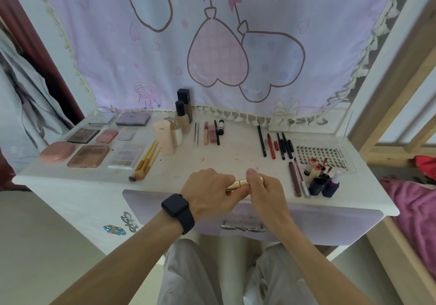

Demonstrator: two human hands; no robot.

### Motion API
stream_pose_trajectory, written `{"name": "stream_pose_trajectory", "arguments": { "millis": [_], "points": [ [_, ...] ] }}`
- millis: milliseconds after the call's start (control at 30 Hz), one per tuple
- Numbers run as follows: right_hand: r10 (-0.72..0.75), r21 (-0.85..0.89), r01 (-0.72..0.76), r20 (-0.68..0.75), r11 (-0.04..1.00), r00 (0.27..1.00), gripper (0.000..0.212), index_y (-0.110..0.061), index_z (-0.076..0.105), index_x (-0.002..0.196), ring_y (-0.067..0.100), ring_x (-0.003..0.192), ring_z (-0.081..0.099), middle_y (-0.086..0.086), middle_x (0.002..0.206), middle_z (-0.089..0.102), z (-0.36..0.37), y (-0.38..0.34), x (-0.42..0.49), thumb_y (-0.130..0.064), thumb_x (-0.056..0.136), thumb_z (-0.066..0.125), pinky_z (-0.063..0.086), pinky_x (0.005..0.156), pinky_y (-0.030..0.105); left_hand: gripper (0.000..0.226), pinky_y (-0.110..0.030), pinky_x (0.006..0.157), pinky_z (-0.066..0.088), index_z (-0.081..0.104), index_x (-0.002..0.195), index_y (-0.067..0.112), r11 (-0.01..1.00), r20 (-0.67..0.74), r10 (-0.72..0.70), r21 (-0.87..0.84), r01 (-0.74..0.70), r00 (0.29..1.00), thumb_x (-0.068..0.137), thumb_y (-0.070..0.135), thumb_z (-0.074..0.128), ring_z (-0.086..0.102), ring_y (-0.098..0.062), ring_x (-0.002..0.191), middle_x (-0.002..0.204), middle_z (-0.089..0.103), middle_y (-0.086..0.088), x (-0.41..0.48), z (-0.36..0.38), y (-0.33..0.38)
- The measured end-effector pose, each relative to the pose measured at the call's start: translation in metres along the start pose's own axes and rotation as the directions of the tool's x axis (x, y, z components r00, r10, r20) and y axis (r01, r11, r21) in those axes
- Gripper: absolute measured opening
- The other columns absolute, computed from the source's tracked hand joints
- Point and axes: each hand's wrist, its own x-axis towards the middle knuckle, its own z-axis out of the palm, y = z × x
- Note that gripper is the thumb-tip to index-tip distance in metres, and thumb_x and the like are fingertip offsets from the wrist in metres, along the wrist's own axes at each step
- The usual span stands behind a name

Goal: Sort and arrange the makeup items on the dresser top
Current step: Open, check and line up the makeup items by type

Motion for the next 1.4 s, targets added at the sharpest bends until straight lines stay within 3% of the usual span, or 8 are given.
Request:
{"name": "stream_pose_trajectory", "arguments": {
  "millis": [200, 433, 533, 767, 1000, 1100, 1233, 1400],
  "points": [
    [-0.095, 0.023, 0.094, 0.024, 0.995, 0.995, 0.043, -0.029, 0.041, 0.051, 0.004, 0.047, 0.028, -0.013, 0.048, 0.034, 0.000, -0.002, -0.003, -0.045, 0.091, 0.046, 0.026, 0.047, 0.014, 0.065, -0.029, 0.049, 0.034, 0.052, 0.064, 0.015, 0.975, 0.198, 0.031, -0.223, 0.014, 0.980, 0.089, 0.074, 0.042, 0.036, -0.013, 0.044, 0.051, 0.047, 0.004, 0.003, -0.014, -0.005],
    [-0.033, 0.160, -0.007, 0.249, 0.987, 0.968, 0.019, -0.016, 0.055, 0.090, 0.016, 0.047, 0.031, 0.009, 0.066, 0.042, -0.020, -0.003, 0.009, -0.031, 0.102, 0.052, 0.028, 0.043, 0.026, 0.024, -0.026, 0.053, 0.040, 0.050, 0.105, 0.033, 0.983, 0.110, 0.074, -0.175, -0.053, 0.991, 0.099, 0.056, 0.042, 0.053, -0.011, 0.058, 0.066, 0.056, 0.008, 0.004, -0.022, -0.020],
    [-0.045, 0.065, 0.029, 0.263, 0.997, 0.964, 0.003, -0.020, 0.059, 0.105, 0.017, 0.053, 0.046, -0.006, 0.082, 0.059, -0.025, -0.003, 0.010, -0.021, 0.103, 0.057, 0.041, 0.048, 0.027, 0.027, -0.027, 0.054, 0.038, 0.055, 0.109, 0.032, 0.987, 0.078, 0.065, -0.151, -0.052, 0.995, 0.100, 0.054, 0.042, 0.053, -0.011, 0.061, 0.067, 0.054, 0.010, 0.003, -0.019, -0.023],
    [0.130, -0.176, -0.097, 0.188, 0.980, 0.974, 0.060, -0.020, 0.065, 0.078, 0.005, 0.045, 0.048, -0.005, 0.055, 0.060, -0.031, -0.007, 0.017, -0.074, 0.090, 0.044, 0.037, 0.047, 0.015, 0.026, -0.032, 0.061, 0.046, 0.053, 0.111, 0.036, 0.991, 0.071, 0.102, -0.099, -0.095, 0.992, 0.100, 0.055, 0.039, 0.053, -0.011, 0.066, 0.075, 0.058, 0.011, 0.004, -0.015, -0.020],
    [0.046, -0.054, -0.033, 0.276, 0.998, 0.960, 0.010, -0.037, 0.061, 0.094, 0.009, 0.053, 0.058, -0.008, 0.083, 0.066, -0.033, 0.005, 0.011, -0.028, 0.098, 0.063, 0.049, 0.053, 0.020, 0.028, -0.028, 0.059, 0.041, 0.055, 0.111, 0.036, 0.989, 0.079, 0.065, -0.139, -0.053, 0.995, 0.100, 0.057, 0.038, 0.051, -0.008, 0.066, 0.075, 0.056, 0.011, 0.000, -0.001, -0.026],
    [0.099, -0.047, -0.090, 0.253, 0.995, 0.962, 0.010, -0.037, 0.060, 0.103, 0.014, 0.057, 0.064, -0.014, 0.092, 0.068, -0.032, 0.003, 0.011, -0.039, 0.095, 0.066, 0.052, 0.053, 0.023, 0.028, -0.034, 0.063, 0.047, 0.054, 0.110, 0.036, 0.988, 0.072, 0.068, -0.146, -0.057, 0.995, 0.100, 0.056, 0.037, 0.052, -0.011, 0.068, 0.078, 0.059, 0.010, -0.001, 0.000, -0.027],
    [0.199, -0.141, -0.168, 0.248, 0.976, 0.948, 0.048, -0.025, 0.062, 0.097, 0.008, 0.048, 0.055, -0.004, 0.077, 0.075, -0.031, -0.005, 0.015, -0.071, 0.088, 0.050, 0.043, 0.046, 0.018, 0.025, -0.034, 0.064, 0.048, 0.053, 0.112, 0.039, 0.986, 0.062, 0.075, -0.156, -0.065, 0.995, 0.101, 0.055, 0.038, 0.052, -0.010, 0.070, 0.081, 0.060, 0.010, 0.001, -0.002, -0.025],
    [0.130, -0.106, -0.105, 0.266, 0.989, 0.955, 0.016, -0.029, 0.063, 0.094, 0.008, 0.049, 0.054, -0.006, 0.075, 0.070, -0.033, -0.001, 0.017, -0.041, 0.101, 0.056, 0.044, 0.050, 0.021, 0.026, -0.033, 0.065, 0.047, 0.054, 0.115, 0.038, 0.988, 0.070, 0.068, -0.140, -0.057, 0.995, 0.101, 0.054, 0.039, 0.054, -0.012, 0.073, 0.086, 0.061, 0.010, 0.004, -0.001, -0.024]
  ]
}}
